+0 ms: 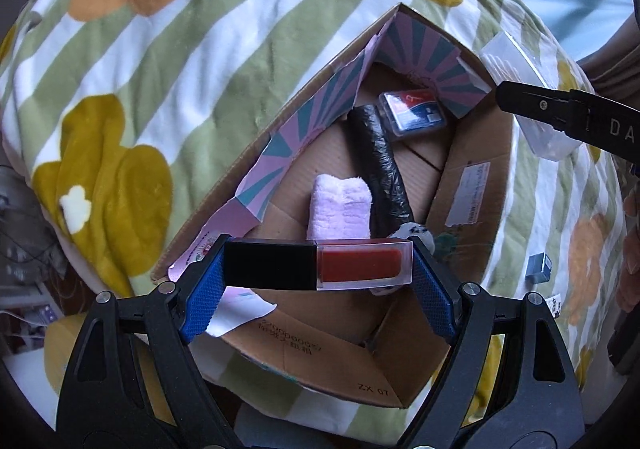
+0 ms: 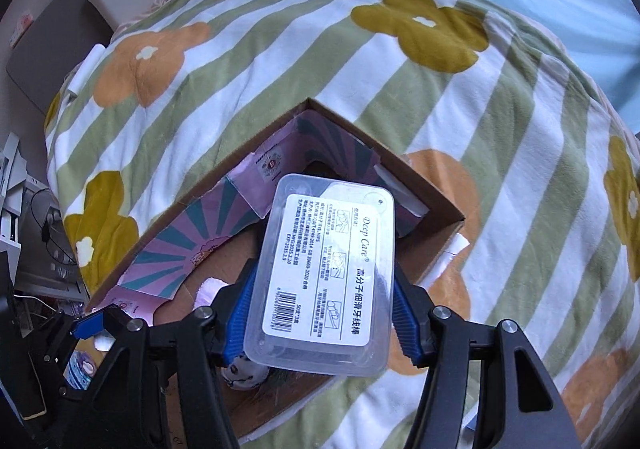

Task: Organize objects
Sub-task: 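Carry the lipstick with the left tool while the right tool carries the plastic case to the box, then release the lipstick into the box with the left tool while the right tool releases the case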

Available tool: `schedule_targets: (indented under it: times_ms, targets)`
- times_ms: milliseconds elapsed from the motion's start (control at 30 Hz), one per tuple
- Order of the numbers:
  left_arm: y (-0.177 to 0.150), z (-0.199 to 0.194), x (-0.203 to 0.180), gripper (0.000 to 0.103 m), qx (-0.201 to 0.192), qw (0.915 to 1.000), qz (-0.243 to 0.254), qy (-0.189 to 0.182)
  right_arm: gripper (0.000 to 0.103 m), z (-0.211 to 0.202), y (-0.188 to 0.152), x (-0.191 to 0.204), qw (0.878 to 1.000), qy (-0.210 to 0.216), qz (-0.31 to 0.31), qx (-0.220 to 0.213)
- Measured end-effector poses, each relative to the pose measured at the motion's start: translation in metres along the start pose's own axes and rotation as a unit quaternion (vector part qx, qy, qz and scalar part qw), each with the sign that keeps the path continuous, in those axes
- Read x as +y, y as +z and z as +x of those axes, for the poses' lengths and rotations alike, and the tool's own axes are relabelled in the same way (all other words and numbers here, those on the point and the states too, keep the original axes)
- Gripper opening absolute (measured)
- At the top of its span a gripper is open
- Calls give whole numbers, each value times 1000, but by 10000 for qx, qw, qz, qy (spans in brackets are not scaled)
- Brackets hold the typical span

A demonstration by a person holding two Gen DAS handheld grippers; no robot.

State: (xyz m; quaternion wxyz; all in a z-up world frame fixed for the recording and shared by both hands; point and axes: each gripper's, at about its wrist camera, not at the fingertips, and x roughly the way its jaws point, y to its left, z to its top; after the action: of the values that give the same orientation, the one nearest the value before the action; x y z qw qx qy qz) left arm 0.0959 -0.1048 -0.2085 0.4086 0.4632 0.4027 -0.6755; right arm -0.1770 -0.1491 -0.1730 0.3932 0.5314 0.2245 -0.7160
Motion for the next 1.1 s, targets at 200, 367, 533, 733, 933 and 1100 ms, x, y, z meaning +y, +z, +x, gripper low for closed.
schedule_targets:
  times_ms: [200,367,533,733,933,1100]
  targets:
    - [-4,24,2,82,109,9997,-182,79,56,31,-3,0,9995,57,-164,262]
    - [-6,28,1,82,79,9999,-54,114,56,36,-1,1,9991,218,-166,327]
    - [-3,22,-1,88,-33,9999,45,156,81,38,2,3,9981,517,6,340]
    - [-2,10,-12,103,-243,9985,404,268,100,27,2,2,9985,546,33,52]
    - [-3,10,-12,103,-168,9991,357,163,100,24,0,3,9989,476,10,54]
    - [-4,4,-11,103,-183,9990,374,134,100,17,-2,6,9991,433,-14,42]
